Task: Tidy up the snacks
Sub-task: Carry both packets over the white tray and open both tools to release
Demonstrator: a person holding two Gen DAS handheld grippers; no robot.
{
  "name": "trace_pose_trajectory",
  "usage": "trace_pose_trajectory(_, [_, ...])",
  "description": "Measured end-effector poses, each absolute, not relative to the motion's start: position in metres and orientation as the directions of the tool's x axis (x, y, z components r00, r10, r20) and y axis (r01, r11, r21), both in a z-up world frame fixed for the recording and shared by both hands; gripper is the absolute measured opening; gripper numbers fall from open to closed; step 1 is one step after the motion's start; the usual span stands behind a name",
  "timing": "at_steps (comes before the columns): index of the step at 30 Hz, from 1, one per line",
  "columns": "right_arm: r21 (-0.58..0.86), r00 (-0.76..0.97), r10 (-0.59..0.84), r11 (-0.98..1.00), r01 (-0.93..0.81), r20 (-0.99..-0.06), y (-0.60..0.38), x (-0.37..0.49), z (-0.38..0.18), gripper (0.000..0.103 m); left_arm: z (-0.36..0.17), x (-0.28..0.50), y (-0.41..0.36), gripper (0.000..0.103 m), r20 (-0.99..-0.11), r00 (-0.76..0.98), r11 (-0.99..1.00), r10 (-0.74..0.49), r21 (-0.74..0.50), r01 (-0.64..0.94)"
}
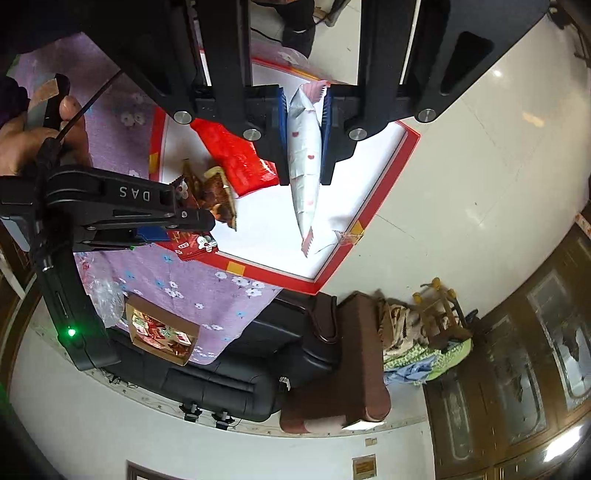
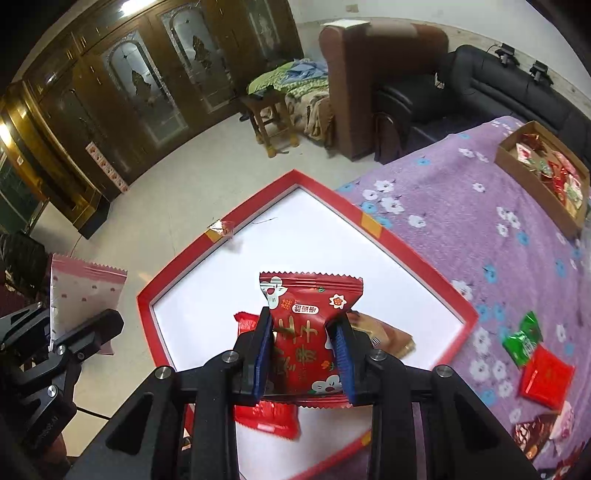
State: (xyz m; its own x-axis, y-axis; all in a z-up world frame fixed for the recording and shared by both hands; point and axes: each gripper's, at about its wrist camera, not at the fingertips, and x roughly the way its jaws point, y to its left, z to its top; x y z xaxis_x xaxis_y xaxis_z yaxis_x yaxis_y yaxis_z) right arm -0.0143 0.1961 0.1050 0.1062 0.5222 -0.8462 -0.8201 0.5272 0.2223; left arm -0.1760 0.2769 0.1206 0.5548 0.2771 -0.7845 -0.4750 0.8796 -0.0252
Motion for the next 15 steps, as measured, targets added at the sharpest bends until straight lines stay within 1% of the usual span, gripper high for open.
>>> trace_pose_trajectory(7, [0.208,0.126,0.509,0.550,-0.809,-0.852,0.195,-0.006,0.097,0.031,0.107,-0.170,0.300,0.012,-0.798,0.557,0.878,0.231,-0.077,-0.473])
trace_pose_trajectory(13, [0.227,0.125,0.534,0.545,-0.807,-0.836,0.193,-0.004,0.100,0.031,0.098,-0.149,0.302,0.012,-0.813,0.559,0.904,0.166,-0.100,-0.415])
trace_pose_trajectory(15, [0.249,0.098,0.532,0.541,-0.803,-0.841,0.192,-0.002,0.097,0.032,0.094,-0.140,0.299,0.012,-0.822,0.550,0.913,0.149,-0.099,-0.395])
